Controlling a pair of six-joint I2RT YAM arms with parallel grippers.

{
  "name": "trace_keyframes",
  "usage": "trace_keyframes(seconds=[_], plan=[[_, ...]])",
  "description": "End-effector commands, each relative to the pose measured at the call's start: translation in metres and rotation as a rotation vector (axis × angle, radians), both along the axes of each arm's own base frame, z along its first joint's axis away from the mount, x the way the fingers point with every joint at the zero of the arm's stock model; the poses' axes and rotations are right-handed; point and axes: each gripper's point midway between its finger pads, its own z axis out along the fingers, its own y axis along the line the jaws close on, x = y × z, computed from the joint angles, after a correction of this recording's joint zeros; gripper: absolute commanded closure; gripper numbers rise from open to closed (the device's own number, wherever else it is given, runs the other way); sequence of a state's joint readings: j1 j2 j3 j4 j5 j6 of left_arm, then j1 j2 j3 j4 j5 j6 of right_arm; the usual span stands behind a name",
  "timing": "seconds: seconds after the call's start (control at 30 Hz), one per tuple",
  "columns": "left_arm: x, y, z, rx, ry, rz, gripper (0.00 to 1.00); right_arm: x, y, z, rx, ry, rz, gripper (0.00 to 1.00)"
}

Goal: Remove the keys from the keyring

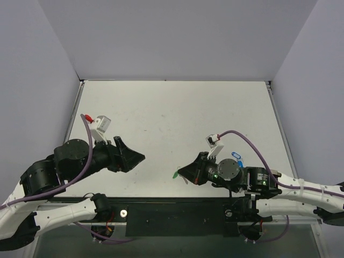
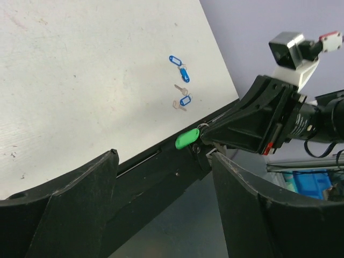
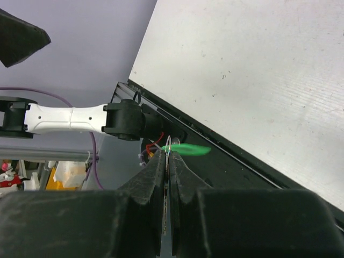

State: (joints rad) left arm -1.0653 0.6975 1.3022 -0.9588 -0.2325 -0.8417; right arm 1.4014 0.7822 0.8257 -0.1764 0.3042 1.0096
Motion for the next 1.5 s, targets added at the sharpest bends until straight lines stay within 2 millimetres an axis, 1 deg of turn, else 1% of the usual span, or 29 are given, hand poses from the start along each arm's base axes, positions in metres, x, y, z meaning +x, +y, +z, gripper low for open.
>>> trace_keyframes(seconds=[0.0,0.03,0.07,0.1,0.13,0.17,0.2,0.27,0.4,0.43,0.47,0.57,0.6,0.7,0.73,0.77,0.8,0.83,0.9,1.0,1.07,1.17,1.27,1.4,1.47], plan=[[-0.002,-0.013,-0.007,0.110,-0.047,-0.109,0.20,0.000,0.011,0.011,0.080,0.005,0.124,1.00],[-0.003,-0.019,-0.011,0.135,-0.043,-0.143,0.20,0.008,0.009,0.008,0.087,0.011,0.116,1.00],[-0.004,-0.021,-0.014,0.146,-0.042,-0.154,0.20,-0.001,0.015,0.018,0.139,0.002,0.185,1.00],[-0.006,-0.025,-0.015,0.148,-0.038,-0.184,0.20,0.002,0.014,0.018,0.149,-0.006,0.189,1.00],[-0.008,-0.027,-0.016,0.148,-0.043,-0.198,0.20,-0.004,0.017,0.025,0.179,-0.024,0.241,1.00],[-0.011,-0.028,-0.015,0.140,-0.048,-0.222,0.20,-0.005,0.018,0.029,0.191,-0.035,0.260,1.00],[-0.013,-0.030,-0.014,0.128,-0.055,-0.236,0.21,-0.012,0.020,0.033,0.199,-0.055,0.309,1.00],[-0.019,-0.033,-0.003,0.084,-0.079,-0.279,0.21,-0.018,0.023,0.038,0.207,-0.075,0.355,1.00],[-0.050,-0.047,0.018,-0.026,-0.111,-0.471,0.24,-0.031,0.032,0.052,0.255,-0.104,0.457,1.00],[-0.053,-0.048,0.025,-0.045,-0.128,-0.491,0.24,-0.035,0.033,0.054,0.259,-0.109,0.487,1.00],[-0.060,-0.049,0.028,-0.055,-0.129,-0.533,0.24,-0.037,0.035,0.055,0.260,-0.113,0.499,1.00],[-0.066,-0.052,0.034,-0.059,-0.127,-0.577,0.26,-0.042,0.036,0.059,0.267,-0.133,0.539,1.00],[-0.066,-0.054,0.034,-0.059,-0.120,-0.581,0.27,-0.042,0.037,0.060,0.269,-0.137,0.541,1.00],[-0.066,-0.058,0.042,-0.089,-0.124,-0.587,0.28,-0.044,0.037,0.063,0.287,-0.149,0.550,1.00],[-0.067,-0.059,0.043,-0.098,-0.115,-0.590,0.29,-0.044,0.037,0.062,0.286,-0.146,0.550,1.00],[-0.067,-0.060,0.045,-0.102,-0.118,-0.593,0.31,-0.044,0.038,0.065,0.299,-0.153,0.551,1.00],[-0.066,-0.061,0.045,-0.100,-0.112,-0.591,0.32,-0.046,0.038,0.064,0.303,-0.151,0.556,1.00],[-0.066,-0.062,0.044,-0.095,-0.106,-0.591,0.32,-0.046,0.038,0.068,0.318,-0.159,0.557,1.00],[-0.064,-0.062,0.043,-0.087,-0.103,-0.591,0.32,-0.049,0.039,0.070,0.324,-0.164,0.565,1.00],[-0.069,-0.065,0.046,-0.113,-0.106,-0.629,0.32,-0.051,0.040,0.075,0.329,-0.173,0.575,1.00],[-0.070,-0.067,0.043,-0.108,-0.094,-0.641,0.32,-0.054,0.039,0.080,0.338,-0.182,0.583,1.00],[-0.068,-0.071,0.036,-0.097,-0.072,-0.642,0.37,-0.060,0.038,0.091,0.360,-0.201,0.600,1.00],[-0.068,-0.075,0.032,-0.106,-0.065,-0.648,0.40,-0.065,0.037,0.096,0.362,-0.212,0.614,1.00],[-0.071,-0.078,0.028,-0.119,-0.049,-0.674,0.42,-0.071,0.034,0.104,0.371,-0.230,0.631,1.00],[-0.075,-0.081,0.025,-0.128,-0.034,-0.703,0.45,-0.073,0.033,0.109,0.381,-0.242,0.636,1.00]])
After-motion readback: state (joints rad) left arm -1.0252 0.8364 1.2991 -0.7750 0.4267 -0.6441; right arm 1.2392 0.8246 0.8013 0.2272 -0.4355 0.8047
